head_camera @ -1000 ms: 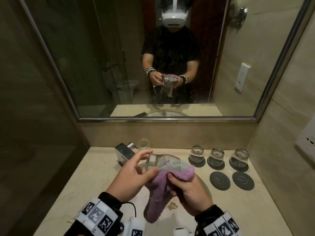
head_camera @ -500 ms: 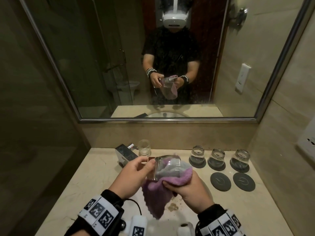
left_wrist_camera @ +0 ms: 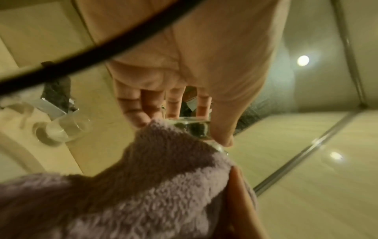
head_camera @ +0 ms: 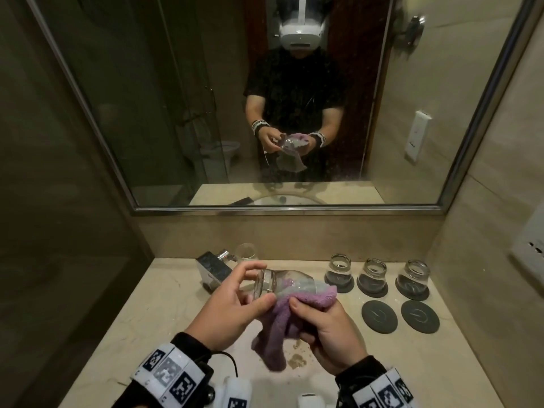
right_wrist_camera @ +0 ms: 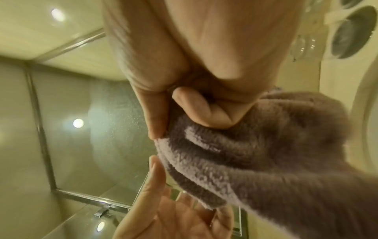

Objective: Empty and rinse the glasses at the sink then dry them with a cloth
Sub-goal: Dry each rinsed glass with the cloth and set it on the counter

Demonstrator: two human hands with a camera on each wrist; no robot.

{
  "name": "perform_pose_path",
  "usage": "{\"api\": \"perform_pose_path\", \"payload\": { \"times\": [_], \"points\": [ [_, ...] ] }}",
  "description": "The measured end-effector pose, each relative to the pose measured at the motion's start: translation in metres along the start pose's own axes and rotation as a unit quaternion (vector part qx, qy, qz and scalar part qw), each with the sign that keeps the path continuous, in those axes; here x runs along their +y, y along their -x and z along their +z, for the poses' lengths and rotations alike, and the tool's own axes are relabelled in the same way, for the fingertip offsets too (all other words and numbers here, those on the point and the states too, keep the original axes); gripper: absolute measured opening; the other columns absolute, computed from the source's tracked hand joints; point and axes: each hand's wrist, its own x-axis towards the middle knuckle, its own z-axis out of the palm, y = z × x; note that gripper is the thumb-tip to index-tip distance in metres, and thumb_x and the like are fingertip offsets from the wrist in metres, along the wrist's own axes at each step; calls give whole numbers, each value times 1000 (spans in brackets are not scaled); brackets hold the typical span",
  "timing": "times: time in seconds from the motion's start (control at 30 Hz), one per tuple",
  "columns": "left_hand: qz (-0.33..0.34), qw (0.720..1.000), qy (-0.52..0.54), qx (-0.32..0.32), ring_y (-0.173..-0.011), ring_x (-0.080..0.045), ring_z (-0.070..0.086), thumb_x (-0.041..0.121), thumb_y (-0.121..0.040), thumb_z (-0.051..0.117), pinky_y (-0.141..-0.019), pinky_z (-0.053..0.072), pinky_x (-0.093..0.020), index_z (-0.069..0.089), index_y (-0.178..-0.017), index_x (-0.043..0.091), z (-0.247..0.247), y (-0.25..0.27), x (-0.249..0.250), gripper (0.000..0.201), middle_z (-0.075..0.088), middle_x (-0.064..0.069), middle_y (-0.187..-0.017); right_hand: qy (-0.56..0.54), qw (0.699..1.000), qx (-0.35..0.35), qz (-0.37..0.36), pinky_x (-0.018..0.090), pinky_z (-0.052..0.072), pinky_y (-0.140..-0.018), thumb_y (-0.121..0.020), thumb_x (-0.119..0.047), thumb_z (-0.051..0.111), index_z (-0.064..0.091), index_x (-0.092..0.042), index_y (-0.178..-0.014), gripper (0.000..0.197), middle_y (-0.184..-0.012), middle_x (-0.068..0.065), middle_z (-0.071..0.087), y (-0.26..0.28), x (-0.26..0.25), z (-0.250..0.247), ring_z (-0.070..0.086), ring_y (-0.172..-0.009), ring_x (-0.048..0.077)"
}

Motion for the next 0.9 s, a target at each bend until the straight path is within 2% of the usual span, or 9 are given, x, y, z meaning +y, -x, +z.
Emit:
{"api": "perform_pose_path", "payload": {
  "times": [0.07,0.13,0.23,0.33,0.43,0.5,0.67,0.8,0.9],
  "points": [
    [-23,1000,12,3,-83,-14,66,63,-68,70,-71,56,-31,55,-116,47,-2,-2,1,53,60,3,-117,33,999,-24,-32,23,55,-66,-72,3,70,66,6,-105,33,-96,20,72,0,-4,-2,71,-79,24],
    [-48,998,25,20,-70,-7,64,79,-58,64,-65,50,-27,59,-114,38,-4,-5,-1,70,66,3,-100,87,995,-26,-33,22,53,-81,-74,9,73,64,2,-109,37,-102,13,74,1,-10,-4,71,-96,22],
    [-25,999,-18,14,-66,-12,62,63,-71,71,-65,53,-30,60,-115,37,-2,-1,2,52,66,3,-95,72,997,-15,-14,16,50,-58,-77,1,74,66,1,-105,29,-88,9,72,0,-10,-4,68,-72,12],
    [5,996,-92,1,-71,-14,63,35,-84,73,-68,56,-29,52,-123,47,-2,2,0,46,66,8,-91,30,999,7,9,22,35,-44,-64,-31,87,72,-3,-92,43,-82,18,64,-1,-4,-6,52,-64,22],
    [-25,1000,-11,-3,-70,-11,65,69,-69,70,-64,53,-26,55,-121,44,1,3,0,61,68,13,-101,84,996,-9,-38,26,52,-63,-67,-16,85,67,5,-104,46,-96,20,71,0,-7,-9,66,-80,32],
    [-40,998,47,12,-67,-8,64,83,-54,68,-62,52,-28,61,-114,40,2,2,-3,74,71,12,-89,103,993,-20,-53,19,53,-73,-75,8,74,63,7,-108,36,-97,12,75,3,-11,-6,71,-88,19],
    [6,1000,15,-2,-94,-30,68,55,-66,75,-86,58,-40,56,-122,52,-2,3,-7,59,59,5,-126,39,999,2,-6,17,34,-37,-71,-14,78,68,5,-98,34,-72,22,60,5,1,1,50,-48,14],
    [-45,996,76,19,-71,-5,63,86,-44,71,-66,52,-26,61,-115,35,-3,-1,-4,87,69,11,-88,71,997,-13,-35,15,51,-61,-73,10,72,64,6,-106,33,-91,11,75,7,-7,-1,70,-74,13],
    [-9,1000,17,-1,-87,-9,67,73,-63,68,-74,53,-25,58,-123,37,-3,2,-3,71,73,7,-99,55,998,-18,-27,17,46,-47,-73,-9,82,66,4,-97,32,-79,16,68,4,-7,-1,61,-58,17]
  ]
}}
